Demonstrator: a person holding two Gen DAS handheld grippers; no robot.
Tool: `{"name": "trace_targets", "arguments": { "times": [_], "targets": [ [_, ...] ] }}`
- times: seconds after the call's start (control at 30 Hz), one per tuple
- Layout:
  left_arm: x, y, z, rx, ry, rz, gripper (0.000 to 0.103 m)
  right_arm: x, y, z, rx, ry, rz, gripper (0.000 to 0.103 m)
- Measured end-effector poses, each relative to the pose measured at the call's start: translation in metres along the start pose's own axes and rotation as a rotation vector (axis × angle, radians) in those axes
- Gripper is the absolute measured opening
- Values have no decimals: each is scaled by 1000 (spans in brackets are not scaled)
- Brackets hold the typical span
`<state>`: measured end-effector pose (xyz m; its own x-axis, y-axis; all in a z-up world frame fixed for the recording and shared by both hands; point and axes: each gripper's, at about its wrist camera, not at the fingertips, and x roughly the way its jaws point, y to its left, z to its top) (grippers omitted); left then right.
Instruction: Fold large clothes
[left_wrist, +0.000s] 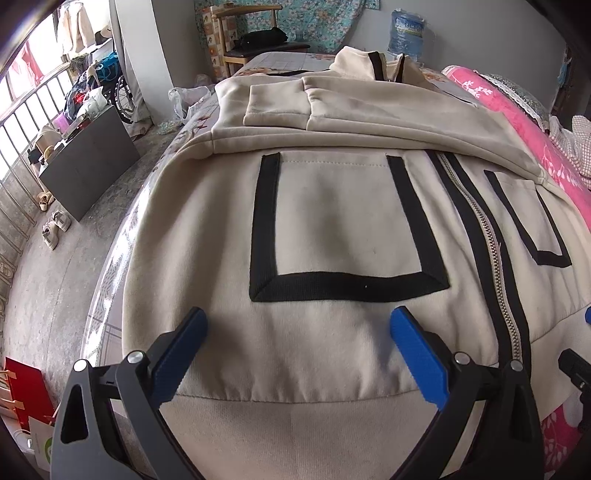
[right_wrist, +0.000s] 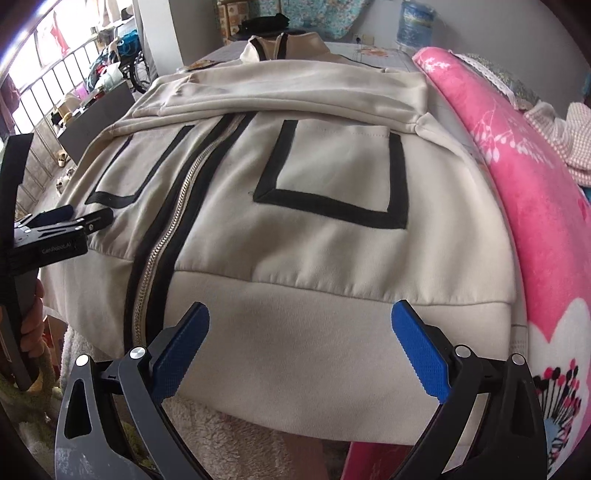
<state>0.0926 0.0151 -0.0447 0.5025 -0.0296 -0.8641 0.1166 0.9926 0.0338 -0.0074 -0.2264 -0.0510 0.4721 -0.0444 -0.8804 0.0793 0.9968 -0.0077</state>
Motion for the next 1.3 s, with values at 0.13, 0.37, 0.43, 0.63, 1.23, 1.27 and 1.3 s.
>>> {"name": "trace_targets", "arguments": {
  "times": [0.13,0.37,0.43,0.63,1.23,1.27,1.3],
  "targets": [
    [0,0,-1,-1,-1,-2,97,11,5,-3,-5,38,-48,95],
    [-1,1,0,-1,4,-6,97,14,5,0,20,72,-53,95],
    [-1,1,0,0,5,-6,97,15,5,-1,18,67,-58,95],
    [-1,1,0,-2,7,-7,97,17,6,1,17,70,-63,95],
    [0,2,0,-3,8,-12,97,17,8,2,-9,83,-61,96],
    [0,1,0,-4,7,-12,98,17,9,2,-10,84,-61,96],
    [0,2,0,-4,6,-12,98,17,8,3,-10,84,-60,96]
  ]
}}
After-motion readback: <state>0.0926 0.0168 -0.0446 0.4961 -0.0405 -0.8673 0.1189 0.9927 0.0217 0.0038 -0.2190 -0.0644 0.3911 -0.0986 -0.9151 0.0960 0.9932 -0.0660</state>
